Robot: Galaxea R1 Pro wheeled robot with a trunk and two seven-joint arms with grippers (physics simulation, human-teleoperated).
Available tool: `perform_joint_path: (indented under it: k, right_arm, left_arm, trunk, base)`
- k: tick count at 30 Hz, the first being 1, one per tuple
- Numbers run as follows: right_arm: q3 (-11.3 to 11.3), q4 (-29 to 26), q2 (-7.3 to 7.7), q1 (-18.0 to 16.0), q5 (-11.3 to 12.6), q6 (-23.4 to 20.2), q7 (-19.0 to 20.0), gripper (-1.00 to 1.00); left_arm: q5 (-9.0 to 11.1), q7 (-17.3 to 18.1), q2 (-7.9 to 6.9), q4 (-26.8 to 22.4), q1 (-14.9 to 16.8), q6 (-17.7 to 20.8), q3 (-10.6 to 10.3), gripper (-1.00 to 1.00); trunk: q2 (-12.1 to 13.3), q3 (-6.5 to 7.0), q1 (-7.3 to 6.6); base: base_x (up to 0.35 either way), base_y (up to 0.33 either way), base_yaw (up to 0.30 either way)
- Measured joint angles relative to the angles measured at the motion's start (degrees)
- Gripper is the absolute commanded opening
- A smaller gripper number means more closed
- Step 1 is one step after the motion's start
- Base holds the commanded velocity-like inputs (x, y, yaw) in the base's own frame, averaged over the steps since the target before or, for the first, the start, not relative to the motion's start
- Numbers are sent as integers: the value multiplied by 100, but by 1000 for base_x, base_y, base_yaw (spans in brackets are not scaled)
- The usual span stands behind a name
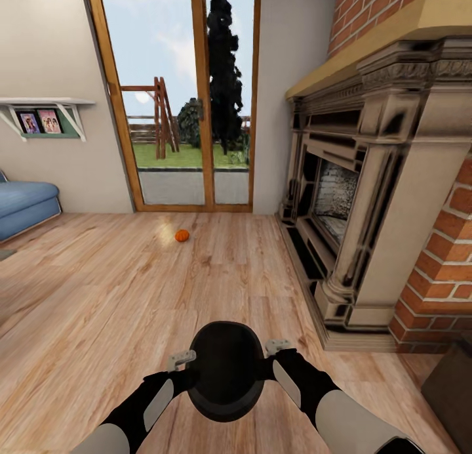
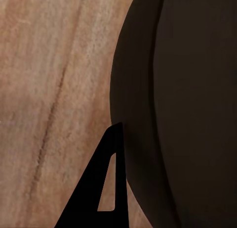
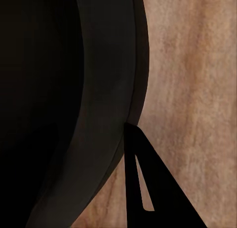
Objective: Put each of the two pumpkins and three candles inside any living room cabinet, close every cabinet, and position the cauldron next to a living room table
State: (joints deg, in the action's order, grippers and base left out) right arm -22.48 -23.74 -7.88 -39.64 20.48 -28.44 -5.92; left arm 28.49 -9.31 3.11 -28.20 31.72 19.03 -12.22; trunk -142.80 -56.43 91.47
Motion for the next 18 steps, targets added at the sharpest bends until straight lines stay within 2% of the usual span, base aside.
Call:
perform_joint_path:
  k: [4,12,18]
  right_arm:
    - [1,4,-1,-1,0,1,2,-100]
    - [1,5,-1,-1,0,1,3,-100]
    - [-1,0,-1,-1,-1,-7,-1,-100]
  left_arm:
    - [-2,0,0,-2,-2,2,3,-100]
    - [0,0,0,-2,-2,2,2,-100]
    - [8,-1,-1,-1,-2,2,0,-100]
  trunk:
    - [0,0,0]
    - [0,0,0]
    - [0,0,-2]
  base:
    - [0,0,147]
    - [7,0,260]
    - [160,0,271]
